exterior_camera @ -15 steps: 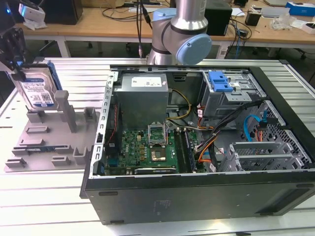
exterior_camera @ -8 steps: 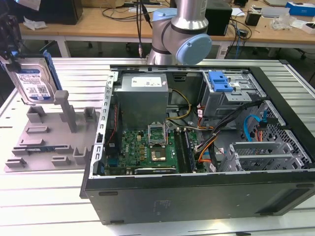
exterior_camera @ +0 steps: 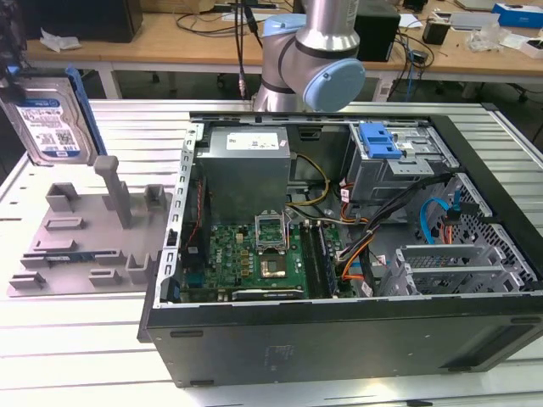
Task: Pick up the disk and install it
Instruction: 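Pick up the disk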
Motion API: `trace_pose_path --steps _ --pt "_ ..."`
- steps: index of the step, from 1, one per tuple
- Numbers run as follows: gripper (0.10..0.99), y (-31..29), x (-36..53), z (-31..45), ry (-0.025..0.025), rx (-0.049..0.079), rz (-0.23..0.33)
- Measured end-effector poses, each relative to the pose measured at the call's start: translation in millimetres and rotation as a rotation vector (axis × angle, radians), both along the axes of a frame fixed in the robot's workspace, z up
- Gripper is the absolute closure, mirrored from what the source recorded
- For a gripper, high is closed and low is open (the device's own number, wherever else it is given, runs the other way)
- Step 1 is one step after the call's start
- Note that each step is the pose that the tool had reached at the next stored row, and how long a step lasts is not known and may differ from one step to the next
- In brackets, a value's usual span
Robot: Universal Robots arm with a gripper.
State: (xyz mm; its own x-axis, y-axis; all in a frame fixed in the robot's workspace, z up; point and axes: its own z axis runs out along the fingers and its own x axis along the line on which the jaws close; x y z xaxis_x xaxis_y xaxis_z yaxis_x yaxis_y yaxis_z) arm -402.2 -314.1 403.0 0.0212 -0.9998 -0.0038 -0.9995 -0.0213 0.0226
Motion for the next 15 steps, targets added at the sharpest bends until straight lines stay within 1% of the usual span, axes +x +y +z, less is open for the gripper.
trace_pose_path --steps 1,4,6,8,12,13,15 --pt "0.718 0.0 0.1 3.3 0.0 0.0 0.0" --pt "0.718 0.0 0.3 16.7 0.0 0.0 0.0" --pt "0.718 -0.1 0.4 24.3 0.0001 0.0 0.0" --pt "0.718 -0.2 0.6 36.0 0.0 0.0 0.0" --pt "0.718 -0.6 0.9 51.8 0.0001 0.0 0.0" --pt "0.718 -0.7 1.0 54.6 0.0001 0.0 0.0" --pt "0.718 -0.9 1.2 63.5 0.0 0.0 0.0"
